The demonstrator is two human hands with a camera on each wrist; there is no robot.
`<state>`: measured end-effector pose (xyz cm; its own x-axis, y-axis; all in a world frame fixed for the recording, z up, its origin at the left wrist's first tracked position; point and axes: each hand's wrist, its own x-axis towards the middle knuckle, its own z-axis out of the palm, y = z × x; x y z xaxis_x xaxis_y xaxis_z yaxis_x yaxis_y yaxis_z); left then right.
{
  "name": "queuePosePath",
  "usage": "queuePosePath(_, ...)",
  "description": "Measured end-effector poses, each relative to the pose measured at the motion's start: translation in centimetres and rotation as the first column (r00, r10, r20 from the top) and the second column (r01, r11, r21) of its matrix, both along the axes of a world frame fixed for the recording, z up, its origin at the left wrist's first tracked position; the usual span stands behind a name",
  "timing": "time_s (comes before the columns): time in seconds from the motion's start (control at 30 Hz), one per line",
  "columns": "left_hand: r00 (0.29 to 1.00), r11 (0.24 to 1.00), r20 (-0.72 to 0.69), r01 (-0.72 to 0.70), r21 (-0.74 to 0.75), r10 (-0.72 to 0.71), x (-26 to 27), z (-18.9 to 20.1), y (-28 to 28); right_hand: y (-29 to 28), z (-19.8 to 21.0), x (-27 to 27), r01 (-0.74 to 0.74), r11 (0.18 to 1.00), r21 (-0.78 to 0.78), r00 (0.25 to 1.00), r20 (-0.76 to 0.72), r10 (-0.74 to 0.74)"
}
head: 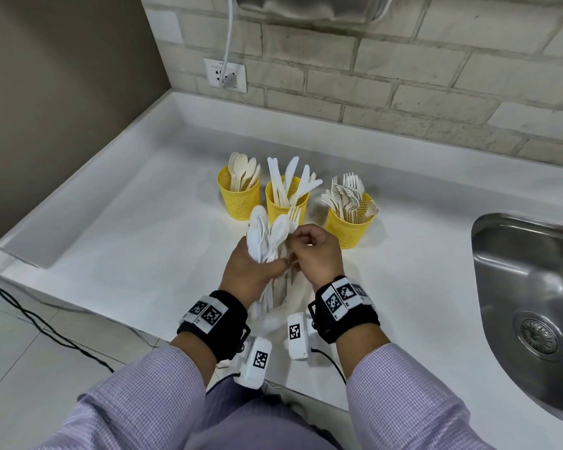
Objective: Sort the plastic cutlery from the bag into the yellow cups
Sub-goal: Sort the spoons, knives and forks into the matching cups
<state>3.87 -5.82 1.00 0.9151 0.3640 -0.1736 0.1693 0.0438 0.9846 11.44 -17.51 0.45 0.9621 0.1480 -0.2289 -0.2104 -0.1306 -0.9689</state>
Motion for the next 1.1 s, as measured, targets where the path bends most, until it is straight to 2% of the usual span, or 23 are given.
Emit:
queuePosePath(0.13,0.997,0.998,0.067,0.043,-0.049,-0.039,0.3,0.4,-0.5,-1.1,0.8,-0.2,-0.107,0.994,0.023,0.994,-0.013,0.107)
queuePosePath(0.3,0.997,0.997,0.034,0.067,-0.05,-0.065,0.4,0.3,-0.8,-2.2,1.8,-0.4,-0.212,0.977,0.013,0.975,-0.063,0.213)
queuePosePath(0.6,0.995,0.99,0.029,0.1,-0.098,-0.097,0.4,1.3,-1.3,-2.8,1.3,-0.2,-0.246,0.966,-0.084,0.964,0.08,0.253)
queuePosePath(0.8,0.991,0.984,0.038,0.13,-0.119,-0.126,0.7,2.0,-1.3,-3.0,1.4,-0.5,-0.204,0.978,-0.04,0.965,0.159,0.208)
queuePosePath(0.87,0.993,0.99,0.051,0.107,-0.097,-0.102,0.8,1.9,-1.3,-2.9,1.6,-0.8,-0.17,0.985,0.024,0.981,0.094,0.167)
queuePosePath(0.93,0.996,0.993,0.052,0.079,-0.088,-0.075,0.9,1.9,-1.2,-2.8,2.0,-1.2,-0.168,0.975,0.145,0.983,-0.047,0.177)
queuePosePath(1.0,0.998,0.994,0.047,0.046,-0.094,-0.042,0.9,1.8,-1.3,-2.9,2.0,-2.0,-0.215,0.946,0.244,0.957,-0.143,0.254)
queuePosePath(1.1,0.999,0.995,0.022,0.026,-0.099,-0.024,0.8,2.1,-1.6,-3.1,1.3,-3.5,-0.294,0.874,0.387,0.895,-0.209,0.394)
